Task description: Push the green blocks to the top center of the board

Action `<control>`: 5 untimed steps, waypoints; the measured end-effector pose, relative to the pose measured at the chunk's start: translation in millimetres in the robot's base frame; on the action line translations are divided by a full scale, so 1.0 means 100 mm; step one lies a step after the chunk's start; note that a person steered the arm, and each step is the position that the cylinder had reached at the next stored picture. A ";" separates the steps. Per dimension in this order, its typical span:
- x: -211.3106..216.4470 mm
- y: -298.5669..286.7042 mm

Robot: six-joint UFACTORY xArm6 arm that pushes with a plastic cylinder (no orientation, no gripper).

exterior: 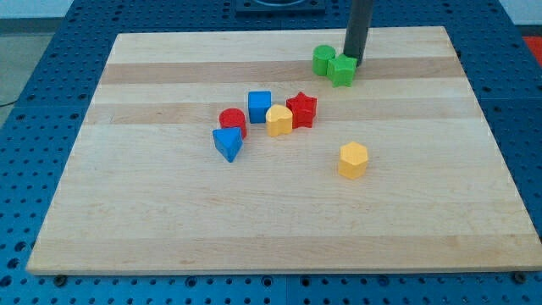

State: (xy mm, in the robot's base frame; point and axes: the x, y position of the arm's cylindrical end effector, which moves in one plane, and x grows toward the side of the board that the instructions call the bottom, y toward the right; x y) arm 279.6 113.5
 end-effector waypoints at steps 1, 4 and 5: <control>0.03 0.21; 0.58 0.48; 0.56 0.29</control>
State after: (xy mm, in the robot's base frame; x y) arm 335.2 142.1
